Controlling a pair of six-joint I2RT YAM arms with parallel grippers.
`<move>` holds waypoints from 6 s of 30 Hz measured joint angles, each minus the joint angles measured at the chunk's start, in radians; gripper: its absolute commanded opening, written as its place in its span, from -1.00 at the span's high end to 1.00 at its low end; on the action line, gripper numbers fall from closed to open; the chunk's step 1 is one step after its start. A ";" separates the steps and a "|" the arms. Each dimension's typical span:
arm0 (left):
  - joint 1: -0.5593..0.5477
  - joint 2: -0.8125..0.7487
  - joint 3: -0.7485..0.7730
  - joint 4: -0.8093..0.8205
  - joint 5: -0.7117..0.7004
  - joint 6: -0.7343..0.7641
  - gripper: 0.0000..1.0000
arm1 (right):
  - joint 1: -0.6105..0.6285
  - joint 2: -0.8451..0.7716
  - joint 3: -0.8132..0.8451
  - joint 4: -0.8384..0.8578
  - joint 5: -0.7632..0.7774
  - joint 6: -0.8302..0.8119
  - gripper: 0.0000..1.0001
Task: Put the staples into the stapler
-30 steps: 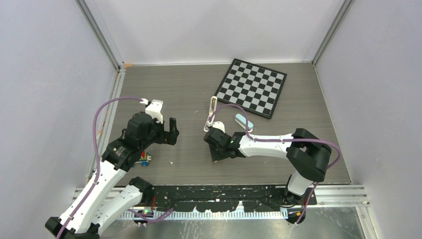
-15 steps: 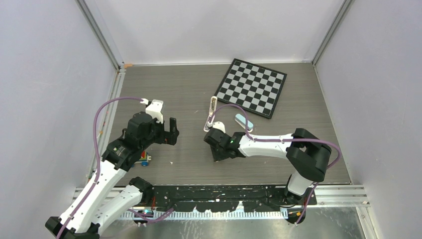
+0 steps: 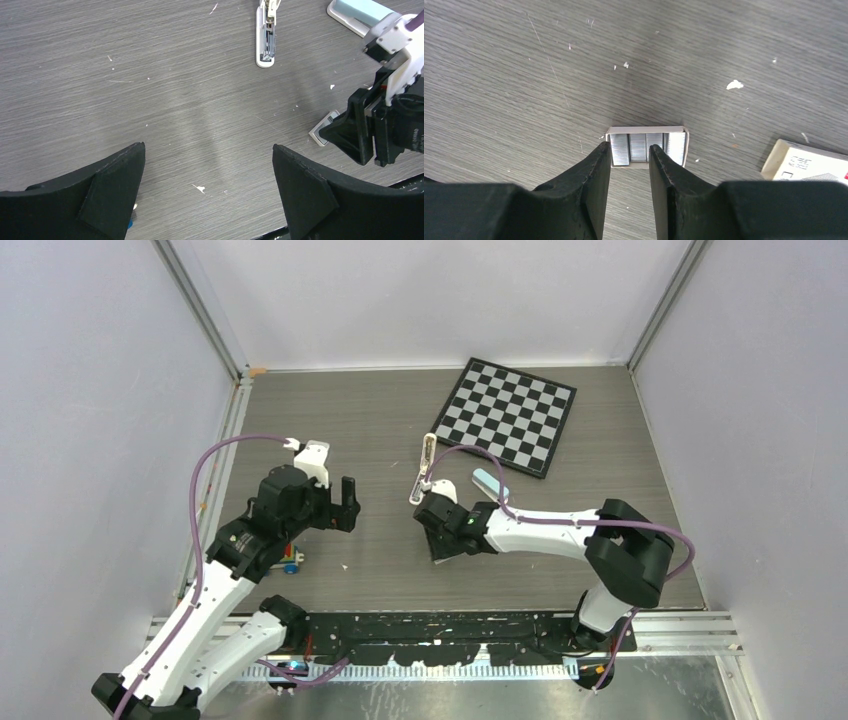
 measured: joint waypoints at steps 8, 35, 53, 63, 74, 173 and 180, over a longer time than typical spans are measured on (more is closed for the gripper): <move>0.000 -0.012 0.000 0.000 0.000 0.000 -0.99 | -0.018 -0.025 0.000 -0.006 -0.006 -0.019 0.28; 0.000 -0.011 0.000 0.000 -0.001 0.000 -0.99 | -0.018 -0.005 -0.017 0.025 -0.065 -0.018 0.25; 0.000 0.006 0.000 -0.001 -0.002 0.000 -0.99 | -0.018 0.026 -0.022 0.043 -0.056 -0.018 0.40; 0.000 0.006 0.000 -0.001 -0.002 0.000 -0.99 | -0.018 0.024 -0.023 0.037 -0.037 -0.018 0.49; 0.000 0.006 0.000 -0.001 -0.004 -0.001 -0.99 | -0.018 0.023 -0.023 0.029 -0.030 -0.018 0.48; 0.000 -0.009 0.000 -0.003 -0.044 -0.019 -1.00 | -0.285 0.294 0.293 -0.009 -0.038 -0.145 0.36; 0.000 -0.009 0.000 -0.003 -0.044 -0.019 -0.99 | -0.285 0.303 0.305 -0.016 -0.028 -0.147 0.46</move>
